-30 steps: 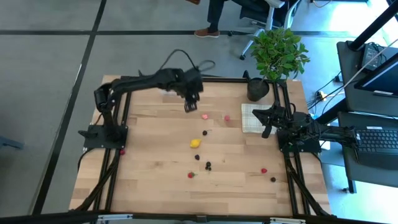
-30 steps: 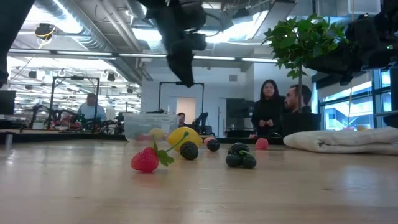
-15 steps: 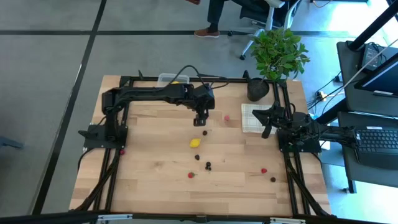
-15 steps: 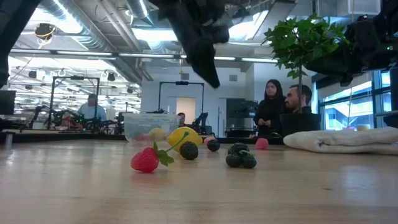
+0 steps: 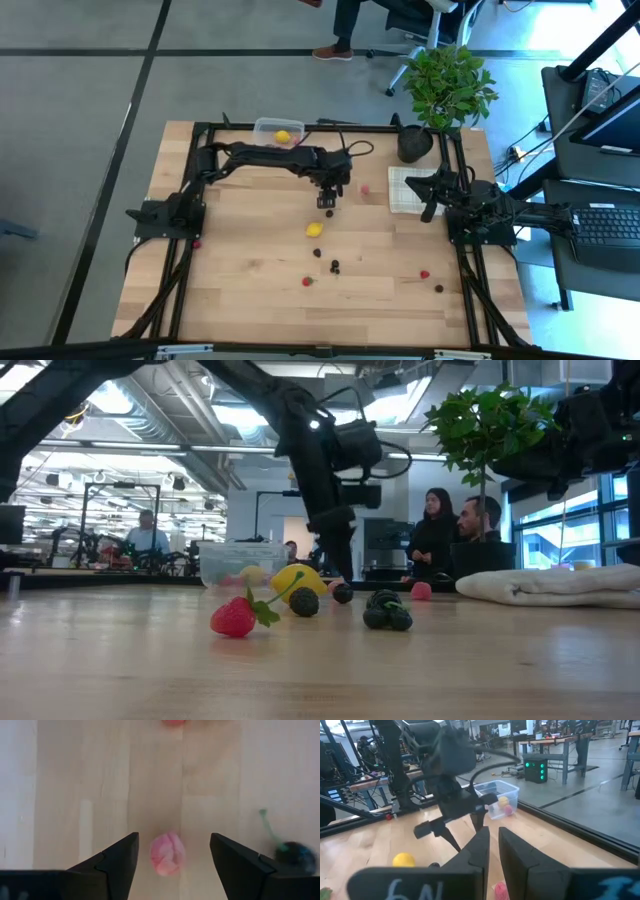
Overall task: Pick and placing Produce into tupperware
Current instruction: Put the left pink peach into the transparent bin
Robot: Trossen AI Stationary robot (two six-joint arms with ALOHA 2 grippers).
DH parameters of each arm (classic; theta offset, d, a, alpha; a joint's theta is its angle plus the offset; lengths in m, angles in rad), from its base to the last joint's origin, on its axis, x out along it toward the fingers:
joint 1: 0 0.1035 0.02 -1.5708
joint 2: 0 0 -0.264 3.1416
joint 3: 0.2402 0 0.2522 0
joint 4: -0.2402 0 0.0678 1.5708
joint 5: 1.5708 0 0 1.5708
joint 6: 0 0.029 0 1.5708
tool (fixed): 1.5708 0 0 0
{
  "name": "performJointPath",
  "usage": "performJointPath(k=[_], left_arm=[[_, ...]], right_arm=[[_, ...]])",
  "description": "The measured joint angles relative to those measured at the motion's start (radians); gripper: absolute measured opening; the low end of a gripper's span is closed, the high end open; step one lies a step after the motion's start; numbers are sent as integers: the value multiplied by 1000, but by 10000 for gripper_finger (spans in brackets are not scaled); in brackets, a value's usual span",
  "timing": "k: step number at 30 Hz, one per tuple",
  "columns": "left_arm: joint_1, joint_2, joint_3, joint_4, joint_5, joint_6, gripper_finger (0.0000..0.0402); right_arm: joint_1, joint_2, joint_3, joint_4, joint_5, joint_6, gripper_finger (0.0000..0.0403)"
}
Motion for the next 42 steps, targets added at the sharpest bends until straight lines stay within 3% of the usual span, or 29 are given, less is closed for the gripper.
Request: performJointPath(k=[28,42], left_arm=[[8,48,0,-25,5,-1,230],[8,48,0,-26,4,1,145]], right_arm=[[0,0,0,-10,0,-3,45],[0,0,0,-11,0,-3,45]])
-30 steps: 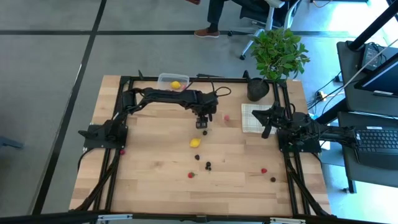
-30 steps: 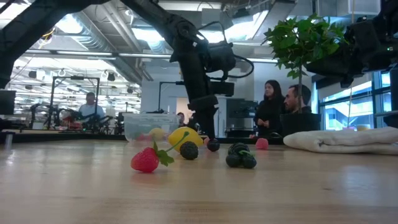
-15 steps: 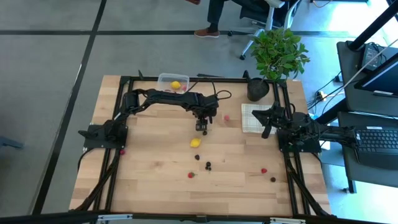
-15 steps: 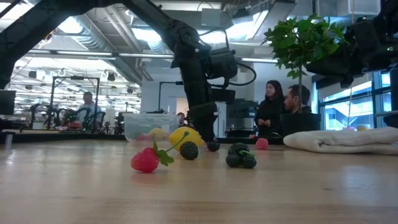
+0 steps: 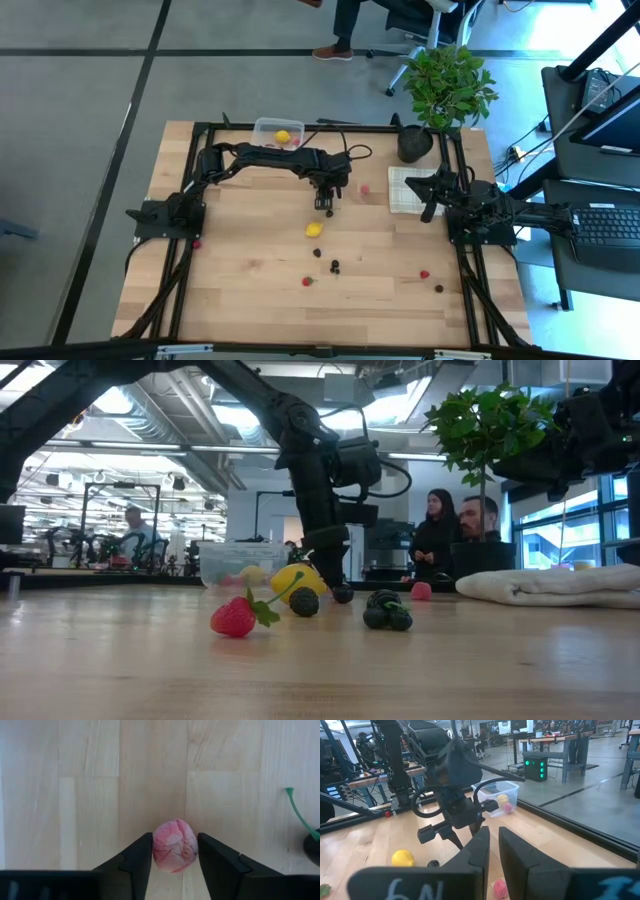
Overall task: Pick and placing Produce into tupperware
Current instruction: Put the left pink peach into the transparent bin
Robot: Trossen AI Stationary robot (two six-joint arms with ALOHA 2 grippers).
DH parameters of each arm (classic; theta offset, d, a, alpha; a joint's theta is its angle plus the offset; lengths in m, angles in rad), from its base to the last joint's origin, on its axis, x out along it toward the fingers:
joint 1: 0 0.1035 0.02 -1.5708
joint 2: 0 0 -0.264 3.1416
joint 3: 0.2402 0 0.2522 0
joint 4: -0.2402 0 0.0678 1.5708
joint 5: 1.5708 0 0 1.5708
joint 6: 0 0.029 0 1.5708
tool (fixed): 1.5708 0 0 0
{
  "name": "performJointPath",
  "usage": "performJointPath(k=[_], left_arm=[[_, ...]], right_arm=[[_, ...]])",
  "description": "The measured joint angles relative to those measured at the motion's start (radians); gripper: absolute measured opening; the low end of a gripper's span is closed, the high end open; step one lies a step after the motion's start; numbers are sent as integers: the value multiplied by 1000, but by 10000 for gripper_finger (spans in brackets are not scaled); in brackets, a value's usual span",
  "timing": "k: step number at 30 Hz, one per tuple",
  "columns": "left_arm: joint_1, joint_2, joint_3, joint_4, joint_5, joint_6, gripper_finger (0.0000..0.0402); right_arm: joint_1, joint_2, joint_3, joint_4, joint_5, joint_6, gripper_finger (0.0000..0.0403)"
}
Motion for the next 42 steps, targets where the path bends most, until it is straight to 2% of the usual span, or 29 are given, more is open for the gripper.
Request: performJointPath(k=[6,11,21,26,31,37,42], left_arm=[[0,0,0,-12,0,-2,102],[0,-21,0,-89,0,-9,86],[44,-241,0,-342,-96,-117,94],[122,-385,1,-376,-205,-243,84],[247,-479,2,-373,-215,-414,83],[409,-468,2,-382,-192,-455,89],[471,-390,2,-374,-172,-456,81]], right_arm=[[0,0,0,0,0,0,45],[0,0,0,0,0,0,45],[0,0,0,-3,0,0,45],[0,0,0,3,0,-1,45],[0,0,0,15,1,-2,45],[0,-1,0,18,1,-2,45],[0,-1,0,22,1,-2,45]])
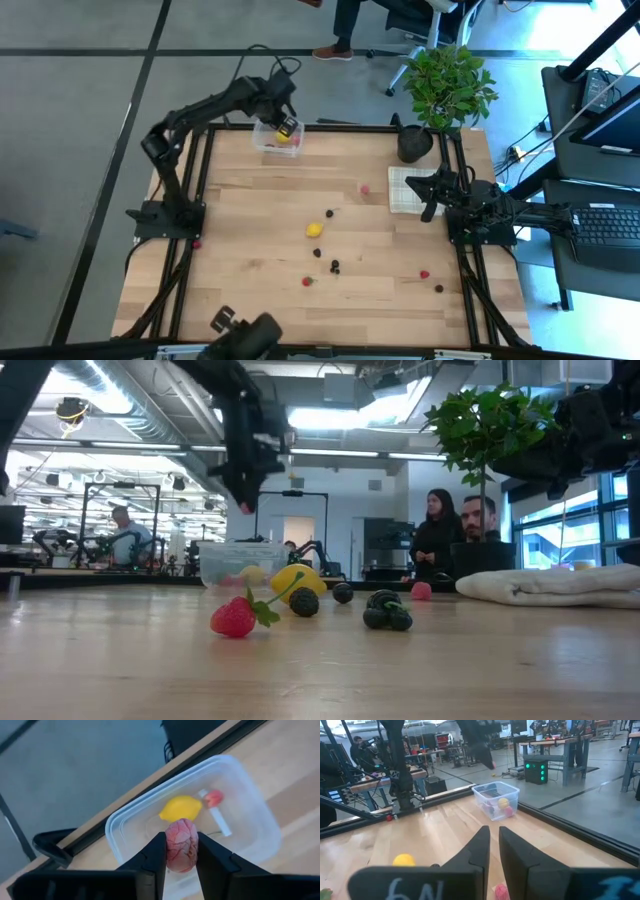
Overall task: Pick and placing Produce into tupperware
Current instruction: Put the left pink peach into the transparent bin, then put the yellow lemon into the transparent bin
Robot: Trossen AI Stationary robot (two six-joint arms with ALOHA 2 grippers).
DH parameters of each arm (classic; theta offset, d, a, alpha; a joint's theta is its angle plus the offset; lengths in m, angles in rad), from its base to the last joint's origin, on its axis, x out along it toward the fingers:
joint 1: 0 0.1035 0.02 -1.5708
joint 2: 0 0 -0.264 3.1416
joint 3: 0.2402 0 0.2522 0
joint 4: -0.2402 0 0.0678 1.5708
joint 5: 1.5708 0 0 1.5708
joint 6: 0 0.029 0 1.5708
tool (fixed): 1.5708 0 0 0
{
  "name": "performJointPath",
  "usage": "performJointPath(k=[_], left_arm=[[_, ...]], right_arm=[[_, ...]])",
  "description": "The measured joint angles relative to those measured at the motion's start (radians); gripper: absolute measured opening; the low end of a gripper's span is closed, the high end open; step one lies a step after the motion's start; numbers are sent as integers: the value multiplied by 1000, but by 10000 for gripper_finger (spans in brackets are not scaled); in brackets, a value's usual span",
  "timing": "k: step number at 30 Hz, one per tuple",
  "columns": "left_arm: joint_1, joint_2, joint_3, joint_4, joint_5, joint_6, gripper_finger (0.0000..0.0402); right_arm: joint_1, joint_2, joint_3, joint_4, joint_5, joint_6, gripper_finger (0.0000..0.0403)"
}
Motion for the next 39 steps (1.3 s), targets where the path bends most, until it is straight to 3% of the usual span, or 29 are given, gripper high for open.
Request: performJointPath(k=[17,21,39], left_arm=[[53,265,0,-1,-7,0,85],[52,275,0,2,-3,2,88],[31,270,0,4,-1,17,174]], right_arm=[[0,0,0,-9,0,2,45],[0,0,0,-10,0,2,45],[0,0,0,-15,0,2,45]])
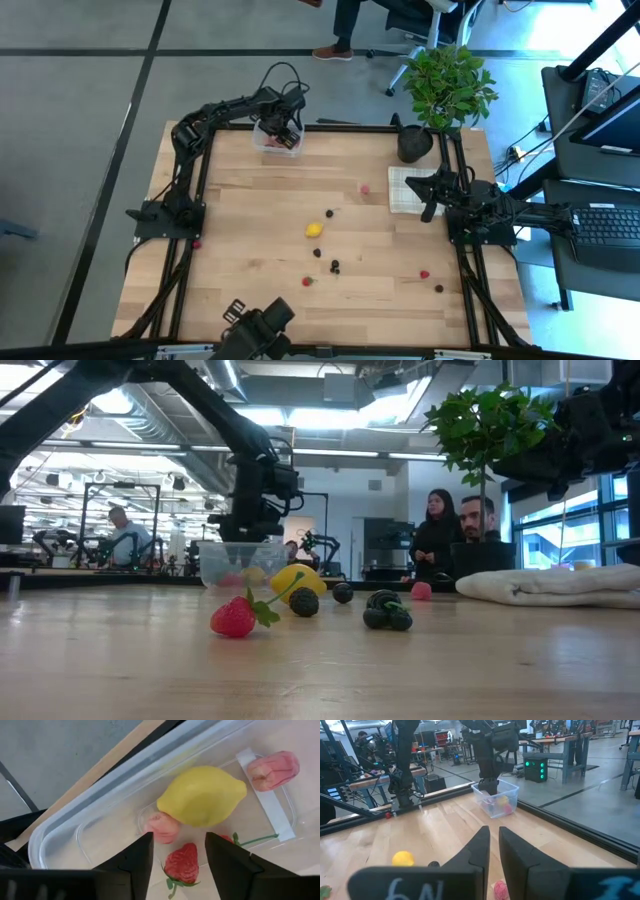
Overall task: Pick and placing Produce into tupperware
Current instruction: Put the yellow lemon into the transparent bin
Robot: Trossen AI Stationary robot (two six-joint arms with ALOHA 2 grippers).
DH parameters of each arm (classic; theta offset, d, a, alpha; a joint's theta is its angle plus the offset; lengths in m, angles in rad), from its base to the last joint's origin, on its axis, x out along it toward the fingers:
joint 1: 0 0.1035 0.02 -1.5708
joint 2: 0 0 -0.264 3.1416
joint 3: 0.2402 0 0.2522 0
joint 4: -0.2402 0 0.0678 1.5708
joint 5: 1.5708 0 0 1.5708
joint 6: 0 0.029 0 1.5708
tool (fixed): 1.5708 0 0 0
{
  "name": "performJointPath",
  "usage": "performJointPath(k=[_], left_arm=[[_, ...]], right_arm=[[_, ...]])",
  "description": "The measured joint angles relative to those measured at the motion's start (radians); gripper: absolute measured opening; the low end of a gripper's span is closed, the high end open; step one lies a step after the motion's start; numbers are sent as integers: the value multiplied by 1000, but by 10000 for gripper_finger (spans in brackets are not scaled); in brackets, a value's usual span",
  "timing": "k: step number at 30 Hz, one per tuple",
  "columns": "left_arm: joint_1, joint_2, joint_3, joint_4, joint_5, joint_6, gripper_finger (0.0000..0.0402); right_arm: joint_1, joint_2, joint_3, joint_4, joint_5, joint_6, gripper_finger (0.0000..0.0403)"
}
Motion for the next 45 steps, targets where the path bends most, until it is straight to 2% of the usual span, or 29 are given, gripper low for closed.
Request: performJointPath(k=[4,10,17,23,28,36,39,45], left_arm=[[-10,-48,-1,-6,15,25,187],[-62,-189,-1,-6,84,93,184],[-200,-374,-1,-6,85,225,181],[-343,-468,0,-5,109,216,181],[-460,-461,0,6,115,204,181],[-587,-365,0,-3,115,205,183],[-611,-326,0,-22,114,202,200],[-641,-241,0,-22,127,226,263]], right_arm=[[0,0,0,0,0,0,45],[0,0,0,0,0,0,45],[0,0,0,0,0,4,45],[0,0,0,0,0,4,45],[0,0,0,1,0,7,45],[0,0,0,-1,0,34,45],[0,0,0,-2,-1,34,45],[0,0,0,-1,-1,32,45]])
